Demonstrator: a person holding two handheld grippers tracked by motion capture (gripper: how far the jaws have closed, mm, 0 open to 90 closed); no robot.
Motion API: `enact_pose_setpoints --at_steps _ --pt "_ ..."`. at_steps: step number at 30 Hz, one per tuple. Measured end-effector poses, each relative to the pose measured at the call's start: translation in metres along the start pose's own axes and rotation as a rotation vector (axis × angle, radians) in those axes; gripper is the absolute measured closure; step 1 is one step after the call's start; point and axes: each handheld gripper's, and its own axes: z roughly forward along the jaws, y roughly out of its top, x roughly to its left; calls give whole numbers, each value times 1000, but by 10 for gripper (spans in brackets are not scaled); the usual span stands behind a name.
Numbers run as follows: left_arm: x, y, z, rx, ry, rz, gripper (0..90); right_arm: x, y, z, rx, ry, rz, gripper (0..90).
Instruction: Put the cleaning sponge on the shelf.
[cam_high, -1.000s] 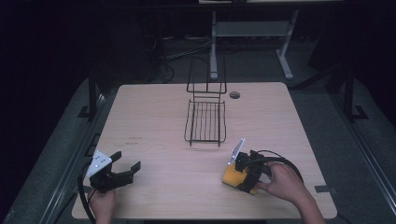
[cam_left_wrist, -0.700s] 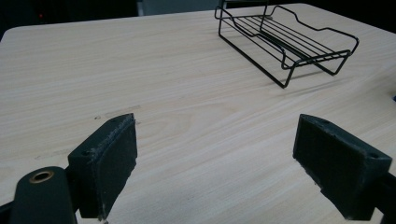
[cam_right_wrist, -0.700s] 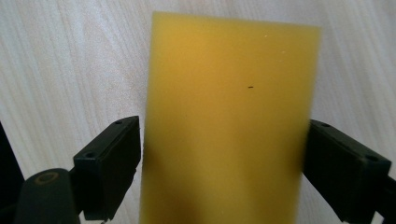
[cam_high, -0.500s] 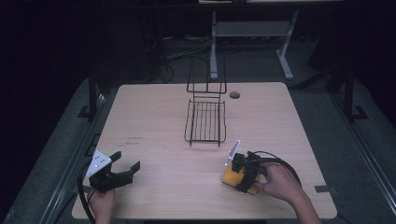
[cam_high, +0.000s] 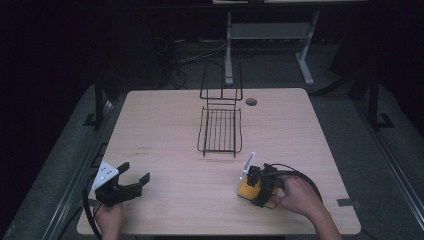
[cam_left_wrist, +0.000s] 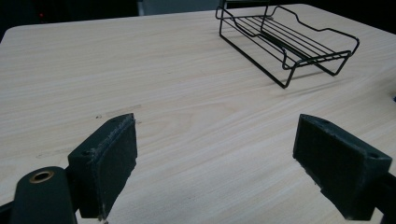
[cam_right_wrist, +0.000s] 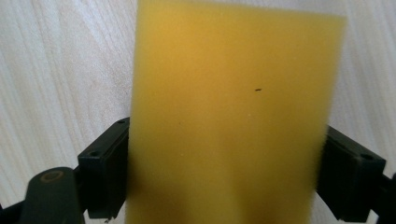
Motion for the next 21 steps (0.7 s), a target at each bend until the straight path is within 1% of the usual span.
enact_pose_setpoints --at_steps 1,2,3,10,11,13,14,16,17,18,19,21 --pt "0 0 0 -2 0 -1 130 0 0 1 2 0 -1 166" --pt "0 0 0 -1 -1 -1 130 0 0 1 5 3 -4 193" --pt "0 0 0 0 0 -1 129 1 0 1 0 2 -8 202" --pt "0 0 0 -4 1 -3 130 1 0 -2 -1 -1 -8 206" --pt "0 0 0 -3 1 -2 130 2 1 -5 -9 -6 -20 207" --pt "0 0 0 -3 0 -1 129 3 3 -8 -16 -5 -27 207" --pt "0 0 0 -3 0 -1 130 3 4 -10 -17 -6 -38 207" --pt "0 0 0 -3 0 -1 130 3 6 -11 -18 -9 -43 207" --pt "0 0 -1 -1 0 -1 130 2 9 -14 -17 -9 -59 207" --pt "0 0 -1 -1 0 -1 130 2 9 -14 -17 -9 -59 207" --pt "0 0 -1 -4 0 -4 130 1 12 -16 -22 -4 -75 207" --pt "0 0 -1 -6 0 -7 130 1 15 -16 -19 4 -85 207"
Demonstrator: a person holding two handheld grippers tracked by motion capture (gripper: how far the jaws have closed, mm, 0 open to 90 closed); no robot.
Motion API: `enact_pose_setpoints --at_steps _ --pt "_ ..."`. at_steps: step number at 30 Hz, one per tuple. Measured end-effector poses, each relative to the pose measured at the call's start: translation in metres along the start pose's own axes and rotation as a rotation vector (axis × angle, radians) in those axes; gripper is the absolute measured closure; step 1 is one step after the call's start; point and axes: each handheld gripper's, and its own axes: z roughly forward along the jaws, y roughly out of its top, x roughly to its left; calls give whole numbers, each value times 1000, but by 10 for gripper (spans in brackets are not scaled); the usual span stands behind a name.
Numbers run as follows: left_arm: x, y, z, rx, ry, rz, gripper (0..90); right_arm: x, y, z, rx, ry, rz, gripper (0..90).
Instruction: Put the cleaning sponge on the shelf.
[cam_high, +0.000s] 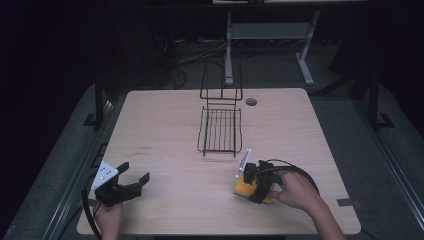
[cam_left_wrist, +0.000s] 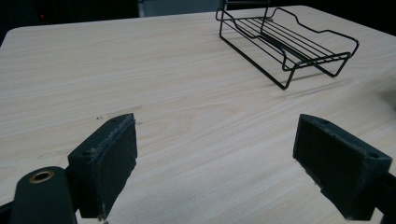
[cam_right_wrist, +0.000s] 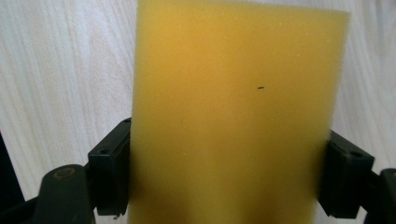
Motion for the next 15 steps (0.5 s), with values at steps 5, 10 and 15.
enact_pose_setpoints --at_steps 5,10,15 --pt "1 0 0 -3 2 -2 130 -3 5 -1 9 5 -19 207" --pt "2 0 0 -1 0 0 130 -6 12 -3 12 10 -40 207" --pt "1 0 0 -3 0 -2 129 -9 21 -6 13 13 -64 207"
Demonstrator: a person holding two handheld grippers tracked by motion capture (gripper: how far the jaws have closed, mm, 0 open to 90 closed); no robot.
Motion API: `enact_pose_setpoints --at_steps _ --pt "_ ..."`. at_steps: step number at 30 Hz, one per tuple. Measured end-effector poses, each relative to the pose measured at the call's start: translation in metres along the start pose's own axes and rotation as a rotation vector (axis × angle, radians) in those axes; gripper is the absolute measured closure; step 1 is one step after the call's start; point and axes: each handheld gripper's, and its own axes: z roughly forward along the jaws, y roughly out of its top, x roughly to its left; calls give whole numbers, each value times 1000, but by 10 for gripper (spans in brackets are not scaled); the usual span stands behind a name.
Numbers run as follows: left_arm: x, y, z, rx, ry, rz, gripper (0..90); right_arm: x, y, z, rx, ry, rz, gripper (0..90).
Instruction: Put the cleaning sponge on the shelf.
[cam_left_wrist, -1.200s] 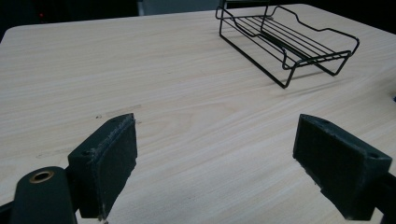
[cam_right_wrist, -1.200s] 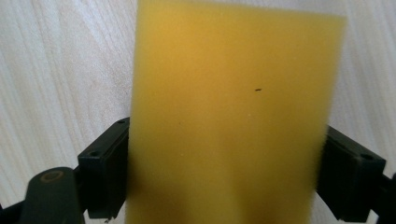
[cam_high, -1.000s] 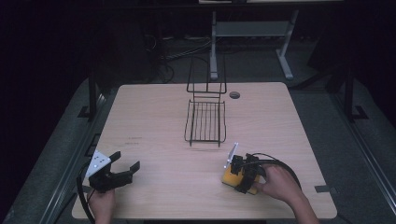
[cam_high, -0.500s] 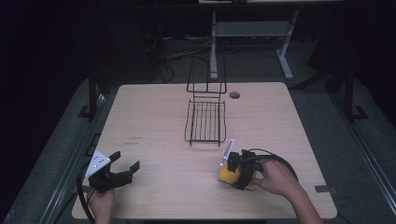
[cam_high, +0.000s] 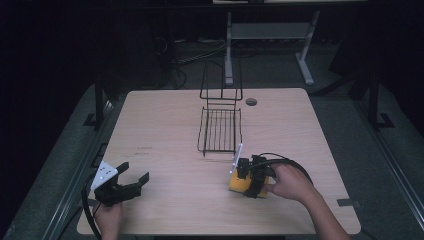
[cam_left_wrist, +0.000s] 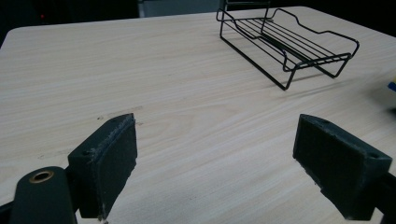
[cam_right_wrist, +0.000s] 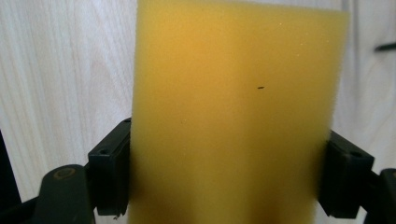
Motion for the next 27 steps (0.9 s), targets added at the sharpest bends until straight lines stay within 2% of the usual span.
enact_pose_setpoints --at_steps 9,14,27 --pt "2 0 -1 -2 0 0 130 -12 19 -7 0 4 -41 207" --pt "2 0 -1 -4 2 -2 130 -16 25 -9 -3 10 -37 207" --pt "2 0 -1 -5 0 -5 130 -33 44 -16 3 2 -69 208"
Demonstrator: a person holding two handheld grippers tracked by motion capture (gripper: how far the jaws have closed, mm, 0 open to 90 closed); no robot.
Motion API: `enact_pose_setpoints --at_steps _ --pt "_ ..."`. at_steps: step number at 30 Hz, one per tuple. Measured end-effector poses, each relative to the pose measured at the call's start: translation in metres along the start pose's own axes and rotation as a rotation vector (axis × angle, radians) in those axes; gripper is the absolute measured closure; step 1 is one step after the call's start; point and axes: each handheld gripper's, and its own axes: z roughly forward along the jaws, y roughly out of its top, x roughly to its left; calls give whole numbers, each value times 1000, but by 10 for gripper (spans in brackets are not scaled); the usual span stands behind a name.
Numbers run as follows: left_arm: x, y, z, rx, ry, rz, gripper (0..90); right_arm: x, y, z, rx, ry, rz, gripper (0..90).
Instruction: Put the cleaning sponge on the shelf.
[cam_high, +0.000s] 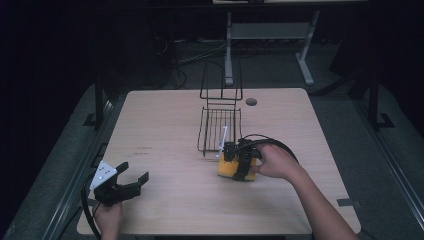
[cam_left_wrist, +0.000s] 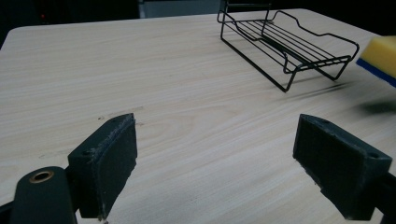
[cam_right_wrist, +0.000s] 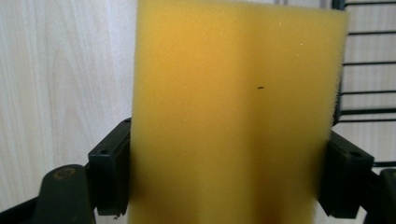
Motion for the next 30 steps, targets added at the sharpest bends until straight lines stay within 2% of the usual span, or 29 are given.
enact_pose_setpoints --at_steps 13,17,19,30 --pt "2 0 -1 -7 -2 -7 130 -19 21 -3 6 -9 -35 208" --pt "2 0 -1 -6 -1 -9 129 -24 24 -2 -14 6 -34 208" --pt "2 0 -1 -5 -1 -7 130 -27 27 0 3 7 -30 208" --pt "2 0 -1 -8 -3 -9 129 -40 41 0 14 4 -41 208"
